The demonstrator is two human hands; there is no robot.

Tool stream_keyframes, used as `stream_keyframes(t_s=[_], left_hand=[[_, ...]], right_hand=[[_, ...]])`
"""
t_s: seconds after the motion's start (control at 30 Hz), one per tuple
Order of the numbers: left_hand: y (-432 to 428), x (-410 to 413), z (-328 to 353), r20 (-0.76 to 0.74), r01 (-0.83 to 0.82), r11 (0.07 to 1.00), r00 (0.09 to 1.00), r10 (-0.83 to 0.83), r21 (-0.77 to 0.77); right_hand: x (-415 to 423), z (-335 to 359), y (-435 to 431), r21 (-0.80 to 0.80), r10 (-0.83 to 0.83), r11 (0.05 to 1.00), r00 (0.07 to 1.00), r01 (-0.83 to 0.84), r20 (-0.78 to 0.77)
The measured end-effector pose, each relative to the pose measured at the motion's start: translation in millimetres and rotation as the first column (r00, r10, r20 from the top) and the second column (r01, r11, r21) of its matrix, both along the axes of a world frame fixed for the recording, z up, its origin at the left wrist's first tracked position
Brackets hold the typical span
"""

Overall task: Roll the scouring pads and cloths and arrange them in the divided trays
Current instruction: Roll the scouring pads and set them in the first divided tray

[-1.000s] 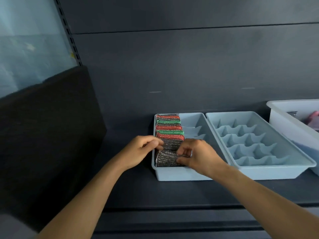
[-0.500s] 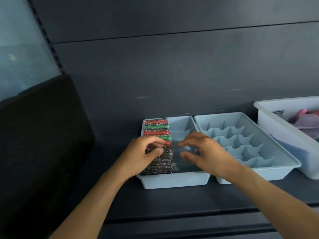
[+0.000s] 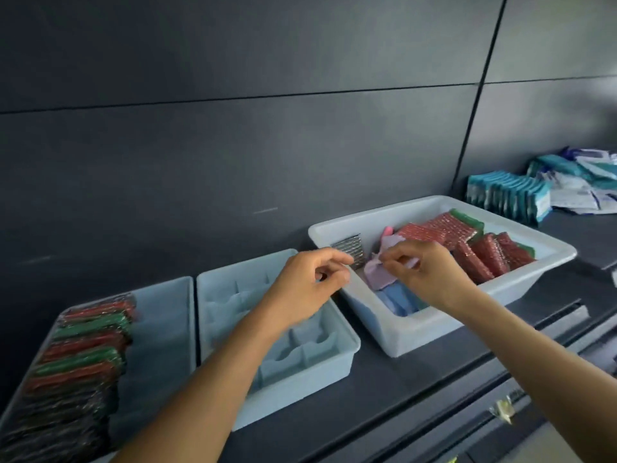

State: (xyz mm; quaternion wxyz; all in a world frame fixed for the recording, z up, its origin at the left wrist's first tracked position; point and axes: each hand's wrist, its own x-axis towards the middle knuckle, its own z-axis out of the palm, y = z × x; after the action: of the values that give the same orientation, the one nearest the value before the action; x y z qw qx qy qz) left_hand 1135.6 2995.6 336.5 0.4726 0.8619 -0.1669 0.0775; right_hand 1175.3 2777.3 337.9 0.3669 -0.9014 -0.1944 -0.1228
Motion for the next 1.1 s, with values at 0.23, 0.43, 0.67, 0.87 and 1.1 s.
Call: stream_keyframes(t_s=[0.23,0.43,0.67,0.87,1.1], left_hand=[[-101,97,-9,-0.136,0.047,0.998,0.990,-0.043,0.028],[-183,148,-28,-0.393,0.022,0.958,0.915,0.096,0.285],[-215,162,-36,-0.519,0.044,0.893,0.826,0.219,0.448],[-180,148,-35,-0.523,-0.050,0.994,0.847,0.094,0.099],[-124,105,-12,-0.433,-0.197,0.962,0.896,0.098,-0.189]], right_hand=[[83,0,-114,-0.355,-0.370,0.856,0.925,0.376,0.086],[125,-16,-163,-0.465,-0.543,0.763,0.835,0.449,-0.085],[128,-21,-170,-0.605,-0.477,0.721,0.875,0.337,-0.081],[113,-19,-170,-0.466,-0.432,0.770,0.893,0.437,0.124],[96,-7,-137,-0.341,-0.381,0.831,0.897,0.439,0.226]])
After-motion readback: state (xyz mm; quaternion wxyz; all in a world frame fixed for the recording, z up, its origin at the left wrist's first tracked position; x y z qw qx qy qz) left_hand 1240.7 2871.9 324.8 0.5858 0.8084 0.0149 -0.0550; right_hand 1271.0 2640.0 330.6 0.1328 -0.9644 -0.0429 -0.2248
